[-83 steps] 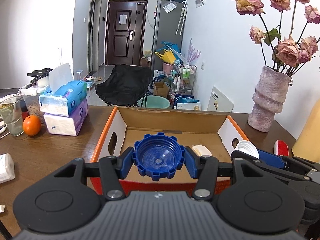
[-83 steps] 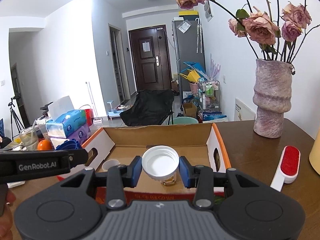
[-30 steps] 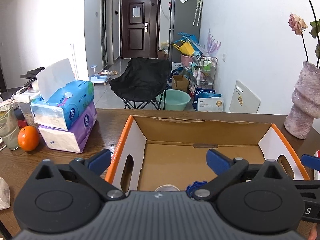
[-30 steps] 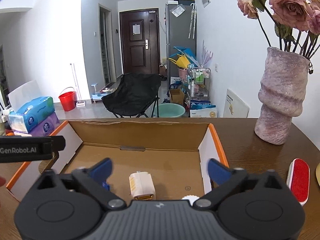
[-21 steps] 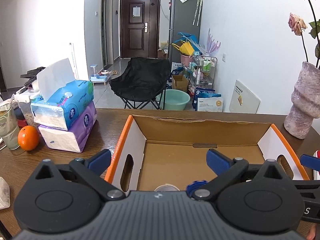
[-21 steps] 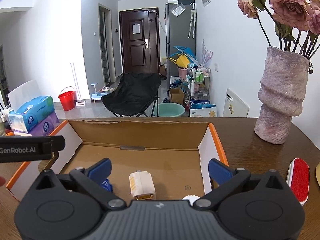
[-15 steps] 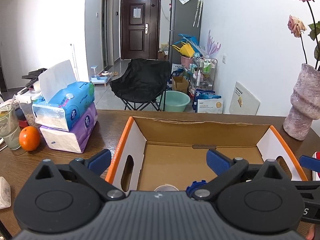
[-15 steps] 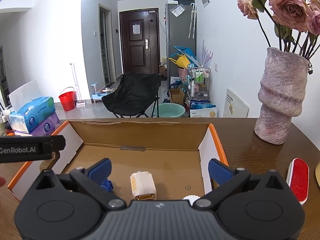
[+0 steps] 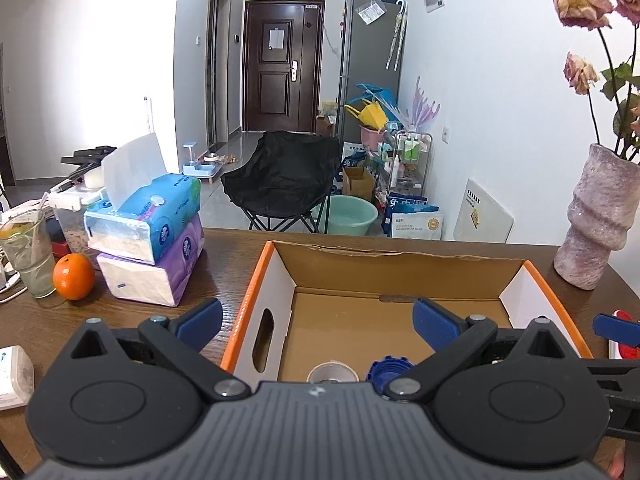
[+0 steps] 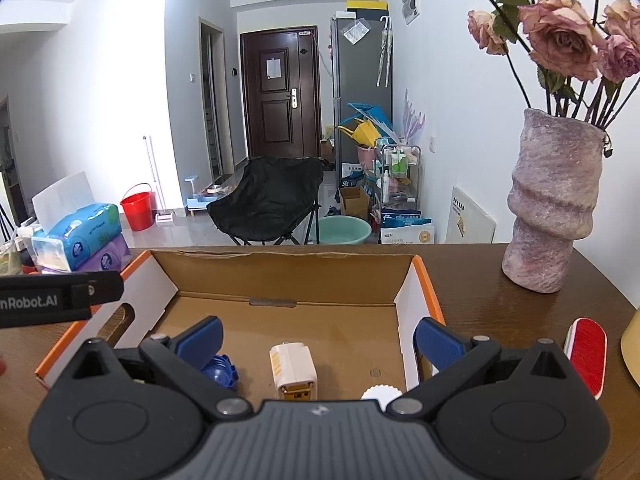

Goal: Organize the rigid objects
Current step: 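Open both tools to drop the blue cap and white cap into the box, then withdraw both tools up and out of the red box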

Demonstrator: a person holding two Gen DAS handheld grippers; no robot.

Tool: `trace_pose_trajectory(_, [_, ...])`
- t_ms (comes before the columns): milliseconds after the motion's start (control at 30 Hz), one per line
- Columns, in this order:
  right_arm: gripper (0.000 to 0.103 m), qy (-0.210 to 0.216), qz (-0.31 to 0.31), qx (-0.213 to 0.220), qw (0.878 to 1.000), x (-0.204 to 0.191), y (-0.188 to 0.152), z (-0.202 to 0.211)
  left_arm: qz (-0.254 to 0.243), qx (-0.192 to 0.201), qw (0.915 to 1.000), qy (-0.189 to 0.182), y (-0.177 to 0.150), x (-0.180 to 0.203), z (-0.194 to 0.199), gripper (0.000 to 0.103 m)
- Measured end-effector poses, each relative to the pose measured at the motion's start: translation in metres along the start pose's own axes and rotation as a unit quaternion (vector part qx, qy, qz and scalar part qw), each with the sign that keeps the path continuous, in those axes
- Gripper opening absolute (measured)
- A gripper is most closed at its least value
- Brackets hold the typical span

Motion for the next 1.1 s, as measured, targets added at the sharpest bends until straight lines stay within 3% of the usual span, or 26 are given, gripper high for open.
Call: trace_pose_trajectory(1100, [0.103,-0.003,-0.009,0.018,1.0,-0.007,-0.06,0.089,0.022,0.006,0.9997,-0.006,-0.064,-0.035,0.096,0.103])
Point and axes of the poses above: each gripper's, at about its wrist camera, not at the fingertips, and z roughly against the way its jaws point, x to its right, y to its top, the point moved 4 cm from there along -z, roughly the way its jaws point, and after that the axes turned 11 degrees about -x, right-handed, at the moved point
